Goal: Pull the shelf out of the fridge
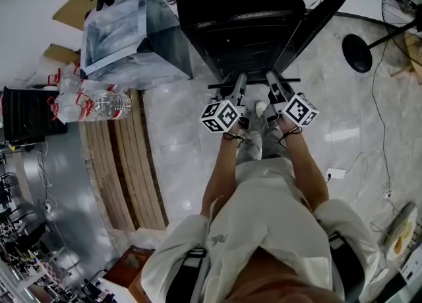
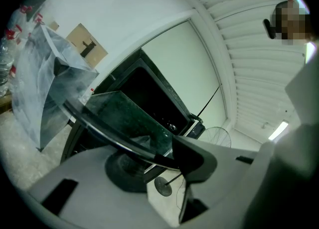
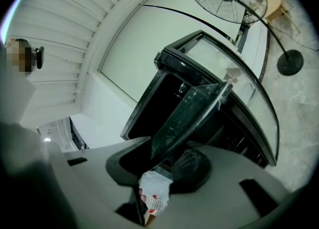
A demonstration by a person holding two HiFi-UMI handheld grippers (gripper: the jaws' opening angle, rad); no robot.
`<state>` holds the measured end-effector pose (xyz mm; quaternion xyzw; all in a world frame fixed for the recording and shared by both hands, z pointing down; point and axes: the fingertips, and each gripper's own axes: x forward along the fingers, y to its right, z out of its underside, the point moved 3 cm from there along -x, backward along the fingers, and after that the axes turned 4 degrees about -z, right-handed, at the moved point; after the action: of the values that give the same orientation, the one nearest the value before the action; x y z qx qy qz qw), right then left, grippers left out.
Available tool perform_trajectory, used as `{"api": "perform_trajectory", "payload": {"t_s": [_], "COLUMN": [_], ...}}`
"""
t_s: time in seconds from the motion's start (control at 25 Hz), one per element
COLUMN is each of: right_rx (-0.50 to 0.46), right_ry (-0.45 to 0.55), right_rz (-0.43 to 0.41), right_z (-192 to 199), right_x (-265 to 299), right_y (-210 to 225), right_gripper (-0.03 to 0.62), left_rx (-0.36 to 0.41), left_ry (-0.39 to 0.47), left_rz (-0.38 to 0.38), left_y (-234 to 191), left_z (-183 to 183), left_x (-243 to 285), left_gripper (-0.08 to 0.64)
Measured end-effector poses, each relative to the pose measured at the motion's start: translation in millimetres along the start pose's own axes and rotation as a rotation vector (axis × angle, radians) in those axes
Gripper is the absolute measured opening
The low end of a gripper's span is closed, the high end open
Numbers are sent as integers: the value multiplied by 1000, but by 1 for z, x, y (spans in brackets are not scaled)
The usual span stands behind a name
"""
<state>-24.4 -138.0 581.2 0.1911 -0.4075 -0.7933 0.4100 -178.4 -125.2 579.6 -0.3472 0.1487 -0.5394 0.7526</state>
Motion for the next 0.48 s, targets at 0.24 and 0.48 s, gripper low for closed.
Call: {"api": "perform_trajectory", "payload": {"t_s": [0.24,0.48], "right_rx": [13,26], "right_ry": [5,9], "right_rz": [-16,-25], "right_z": [2,3], "right_x": [-13,-26], "right_y": [-7,-11], "right_gripper": [94,92], "left_rx": [15,17], "left_ry": [-3,-4], "left_rz": [12,28], "left_y": [8,18], "left_z": [4,7], "left_x": [-11,-19], "left_gripper": [152,152]}}
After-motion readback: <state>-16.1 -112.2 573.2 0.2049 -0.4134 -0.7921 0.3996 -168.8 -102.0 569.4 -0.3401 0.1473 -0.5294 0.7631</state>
